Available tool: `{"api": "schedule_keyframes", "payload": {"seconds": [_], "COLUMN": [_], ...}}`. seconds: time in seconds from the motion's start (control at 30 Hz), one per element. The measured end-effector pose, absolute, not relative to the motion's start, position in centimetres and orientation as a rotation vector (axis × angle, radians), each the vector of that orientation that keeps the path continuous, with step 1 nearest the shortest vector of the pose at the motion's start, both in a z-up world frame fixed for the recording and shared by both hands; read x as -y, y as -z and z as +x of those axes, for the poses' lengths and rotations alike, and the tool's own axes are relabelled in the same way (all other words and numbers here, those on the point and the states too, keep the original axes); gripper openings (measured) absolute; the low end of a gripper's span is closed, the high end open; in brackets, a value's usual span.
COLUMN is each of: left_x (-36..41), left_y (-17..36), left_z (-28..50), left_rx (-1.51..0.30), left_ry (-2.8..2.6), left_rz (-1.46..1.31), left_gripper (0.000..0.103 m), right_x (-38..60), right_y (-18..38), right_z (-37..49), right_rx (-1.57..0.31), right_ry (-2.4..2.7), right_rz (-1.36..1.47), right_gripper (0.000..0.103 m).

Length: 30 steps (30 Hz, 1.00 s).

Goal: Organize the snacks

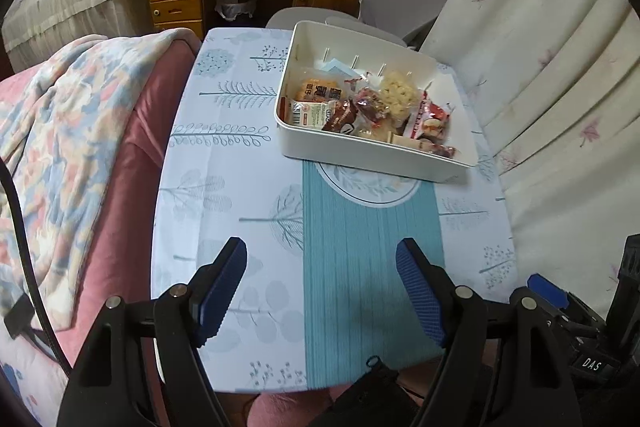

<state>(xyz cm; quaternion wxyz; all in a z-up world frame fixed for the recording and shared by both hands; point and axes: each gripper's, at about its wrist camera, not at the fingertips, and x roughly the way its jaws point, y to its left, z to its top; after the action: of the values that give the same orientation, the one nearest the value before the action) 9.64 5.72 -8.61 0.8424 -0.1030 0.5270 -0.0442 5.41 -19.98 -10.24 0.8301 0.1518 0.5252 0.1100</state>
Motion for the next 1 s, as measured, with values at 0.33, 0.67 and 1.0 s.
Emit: {"api": "schedule_keyframes", "payload": {"seconds": [0.33, 0.67, 1.0], "left_x": [-1.7, 2.2, 2.9], "left_y": [2.3, 1.1, 1.3], "left_z": [3.9, 0.9, 0.2], "left_rx": [-0.991, -0.936, -0.912], "left_ry": [0.096, -0.01, -0.092], "left_rz": [-0.136, -0.022, -0.012], "left_gripper": [0.102, 0.102, 0.102], "right_x": [19.9, 19.4, 20.0], "right_y": [3.4, 1.4, 1.9], "right_z": [1.7, -0.6, -1.2], "right_rx": [-1.078, -1.016, -0.981], "right_ry": [-0.274, -0.23, -0.264], "right_rz": [0.193, 0.143, 0.126], "right_gripper": [0.099, 0.103, 0.103]}}
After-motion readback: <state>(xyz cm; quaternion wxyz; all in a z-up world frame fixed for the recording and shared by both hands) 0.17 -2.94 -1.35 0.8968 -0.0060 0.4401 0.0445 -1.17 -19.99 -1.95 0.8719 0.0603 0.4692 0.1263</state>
